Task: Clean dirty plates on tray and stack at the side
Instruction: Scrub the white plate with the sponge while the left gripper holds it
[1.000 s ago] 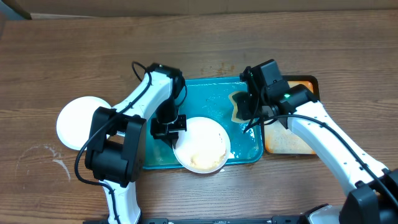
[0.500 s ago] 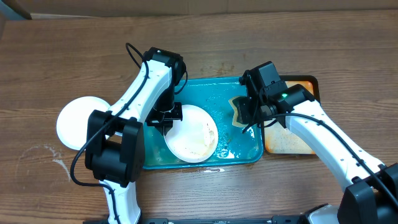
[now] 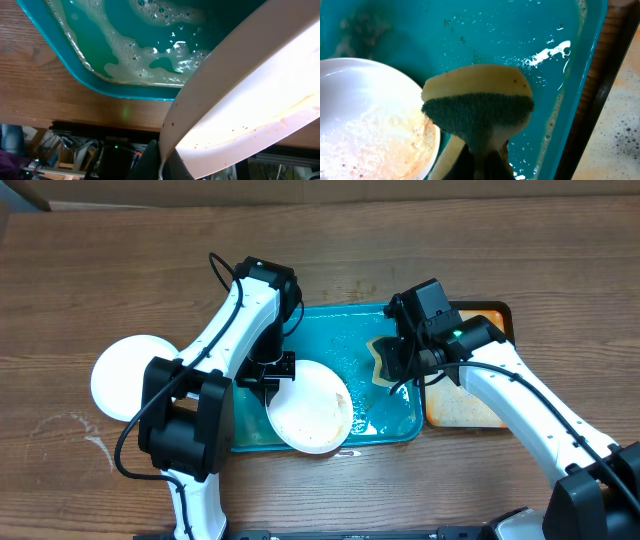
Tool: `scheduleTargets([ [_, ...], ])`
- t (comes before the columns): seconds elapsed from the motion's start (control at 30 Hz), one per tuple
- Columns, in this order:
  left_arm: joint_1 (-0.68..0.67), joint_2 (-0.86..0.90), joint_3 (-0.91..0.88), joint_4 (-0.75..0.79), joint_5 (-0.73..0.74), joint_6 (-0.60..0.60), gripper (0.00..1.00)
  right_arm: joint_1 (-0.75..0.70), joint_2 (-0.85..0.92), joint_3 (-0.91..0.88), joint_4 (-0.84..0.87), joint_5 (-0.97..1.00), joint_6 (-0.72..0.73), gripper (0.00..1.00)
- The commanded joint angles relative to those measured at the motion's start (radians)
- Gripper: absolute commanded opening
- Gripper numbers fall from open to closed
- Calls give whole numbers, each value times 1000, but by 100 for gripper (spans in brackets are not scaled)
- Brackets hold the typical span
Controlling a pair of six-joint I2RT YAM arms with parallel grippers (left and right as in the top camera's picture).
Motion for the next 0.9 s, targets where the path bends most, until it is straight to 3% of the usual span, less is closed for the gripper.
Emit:
scheduleTargets([
  [0.0, -5, 2, 13, -10, 25, 39, 4, 0, 0, -2, -6, -21, -8, 4],
  [0.17, -6, 2, 13, 43, 58, 34, 4, 6, 0, -2, -9, -148, -27, 4],
  [0.57, -12, 2, 13, 102, 111, 38, 4, 156, 92, -2, 53, -144, -14, 4],
  [0.87, -13, 2, 13, 92, 97, 38, 4, 177, 242, -2, 119, -103, 82, 4],
])
